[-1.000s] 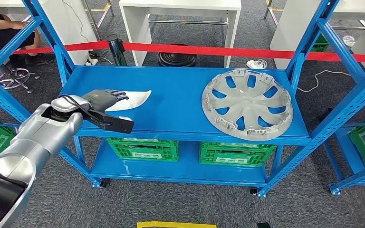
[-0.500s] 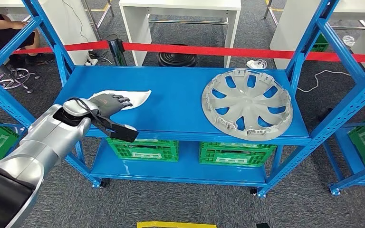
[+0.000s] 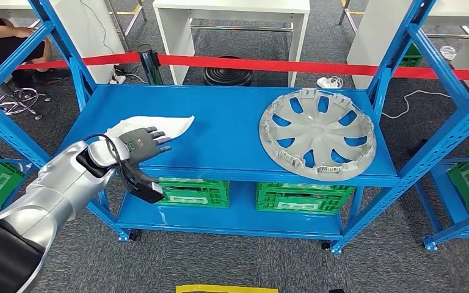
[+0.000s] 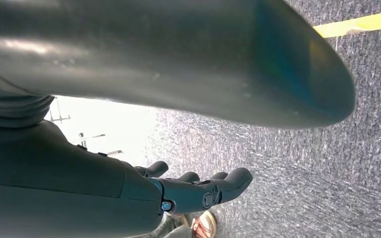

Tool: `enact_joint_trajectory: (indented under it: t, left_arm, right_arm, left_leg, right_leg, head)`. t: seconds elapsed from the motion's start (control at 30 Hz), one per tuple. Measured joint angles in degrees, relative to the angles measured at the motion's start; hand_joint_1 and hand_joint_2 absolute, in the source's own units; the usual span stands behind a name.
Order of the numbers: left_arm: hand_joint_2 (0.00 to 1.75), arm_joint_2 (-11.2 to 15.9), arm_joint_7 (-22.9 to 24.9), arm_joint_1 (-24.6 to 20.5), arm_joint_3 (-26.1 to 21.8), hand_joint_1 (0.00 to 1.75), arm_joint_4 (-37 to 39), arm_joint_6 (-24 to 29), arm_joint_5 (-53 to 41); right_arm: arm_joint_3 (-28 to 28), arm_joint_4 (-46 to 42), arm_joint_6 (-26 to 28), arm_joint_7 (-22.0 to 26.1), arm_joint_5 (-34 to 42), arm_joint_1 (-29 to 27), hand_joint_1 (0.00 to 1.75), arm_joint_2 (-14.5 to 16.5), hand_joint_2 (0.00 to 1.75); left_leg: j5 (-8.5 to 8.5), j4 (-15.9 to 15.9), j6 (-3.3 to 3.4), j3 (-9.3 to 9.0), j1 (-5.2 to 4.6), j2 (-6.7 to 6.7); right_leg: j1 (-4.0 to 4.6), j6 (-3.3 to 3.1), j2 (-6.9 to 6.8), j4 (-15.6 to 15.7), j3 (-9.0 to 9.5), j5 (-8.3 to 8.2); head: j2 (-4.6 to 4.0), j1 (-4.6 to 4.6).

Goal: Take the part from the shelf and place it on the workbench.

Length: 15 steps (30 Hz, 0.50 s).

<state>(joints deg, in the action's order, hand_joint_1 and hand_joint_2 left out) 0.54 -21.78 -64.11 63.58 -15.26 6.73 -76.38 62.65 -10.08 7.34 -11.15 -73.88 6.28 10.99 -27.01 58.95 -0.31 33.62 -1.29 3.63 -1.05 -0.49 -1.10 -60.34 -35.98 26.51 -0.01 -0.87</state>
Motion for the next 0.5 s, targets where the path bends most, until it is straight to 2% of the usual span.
enact_joint_trajectory:
  t: [0.3, 0.5]
  left_arm:
    - [0.0, 2.8, 3.2, -0.1, 1.7, 0.0, -0.6, 8.8, -0.8]
    - [0.0, 4.0, 3.5, -0.2, 1.4, 0.0, -0.7, 10.2, 0.8]
  right_arm:
    - [-1.2, 0.0, -0.5, 0.0, -1.2, -0.1, 0.0, 0.0, 0.0]
    - [-1.8, 0.0, -0.9, 0.0, -1.5, 0.0, 0.0, 0.0, 0.0]
  left_leg:
    - [0.0, 0.0, 0.0, -0.01, 0.0, 0.0]
    - [0.0, 0.0, 0.0, -0.01, 0.0, 0.0]
  right_leg:
    - [0.01, 0.0, 0.0, 0.0, 0.0, 0.0]
    - [0.01, 0.0, 0.0, 0.0, 0.0, 0.0]
  head:
    - [0.0, -0.01]
    - [-0.01, -0.02]
